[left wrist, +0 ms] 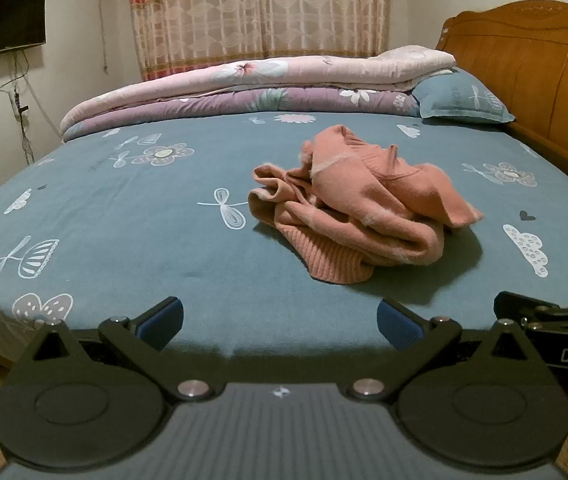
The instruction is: Fold clothes
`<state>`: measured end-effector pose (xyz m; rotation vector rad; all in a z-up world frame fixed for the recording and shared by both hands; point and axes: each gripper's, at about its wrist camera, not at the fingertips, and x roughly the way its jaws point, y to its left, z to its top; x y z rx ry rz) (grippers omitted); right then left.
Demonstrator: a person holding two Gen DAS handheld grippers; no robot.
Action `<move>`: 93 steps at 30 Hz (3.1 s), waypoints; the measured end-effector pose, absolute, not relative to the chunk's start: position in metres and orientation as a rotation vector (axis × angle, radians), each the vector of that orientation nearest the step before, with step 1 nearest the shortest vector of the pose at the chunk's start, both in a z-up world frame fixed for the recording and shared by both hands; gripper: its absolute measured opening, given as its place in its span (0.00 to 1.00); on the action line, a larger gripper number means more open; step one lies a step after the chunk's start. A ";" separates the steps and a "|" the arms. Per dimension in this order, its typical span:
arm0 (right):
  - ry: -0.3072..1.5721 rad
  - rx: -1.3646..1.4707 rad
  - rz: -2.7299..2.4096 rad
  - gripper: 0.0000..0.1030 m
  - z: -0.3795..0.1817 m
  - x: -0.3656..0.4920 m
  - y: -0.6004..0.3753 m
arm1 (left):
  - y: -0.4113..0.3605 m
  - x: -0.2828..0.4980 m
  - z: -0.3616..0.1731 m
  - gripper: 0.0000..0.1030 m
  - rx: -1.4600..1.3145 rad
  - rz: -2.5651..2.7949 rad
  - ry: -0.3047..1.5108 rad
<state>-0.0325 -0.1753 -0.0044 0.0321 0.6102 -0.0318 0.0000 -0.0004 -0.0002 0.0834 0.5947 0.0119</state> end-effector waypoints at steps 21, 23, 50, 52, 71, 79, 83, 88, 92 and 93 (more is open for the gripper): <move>0.598 0.019 -0.024 1.00 -0.003 -0.034 -0.172 | 0.002 -0.001 0.000 0.99 0.076 -0.010 0.601; 0.599 0.019 -0.022 1.00 -0.003 -0.034 -0.171 | 0.002 -0.001 0.000 0.99 0.075 -0.011 0.602; 0.600 0.018 -0.002 1.00 -0.006 -0.037 -0.169 | 0.003 -0.002 -0.004 0.99 0.073 -0.026 0.616; 0.598 0.019 -0.001 1.00 -0.007 -0.037 -0.168 | 0.002 -0.002 -0.004 0.99 0.074 -0.028 0.615; 0.607 0.018 0.006 1.00 -0.009 -0.028 -0.170 | -0.001 0.010 -0.008 0.99 0.075 -0.029 0.629; 0.620 0.021 0.018 1.00 -0.012 -0.012 -0.172 | -0.001 0.028 -0.014 0.99 0.080 -0.024 0.649; 0.628 0.021 0.024 1.00 -0.014 0.000 -0.173 | -0.001 0.040 -0.017 0.99 0.081 -0.020 0.661; 0.643 0.018 0.017 1.00 -0.018 0.022 -0.175 | -0.003 0.060 -0.022 0.99 0.088 -0.019 0.680; 0.653 0.017 0.022 1.00 -0.021 0.040 -0.176 | -0.005 0.078 -0.024 0.99 0.093 -0.025 0.690; 0.655 0.015 0.020 1.00 -0.021 0.044 -0.176 | -0.005 0.082 -0.024 0.99 0.094 -0.029 0.691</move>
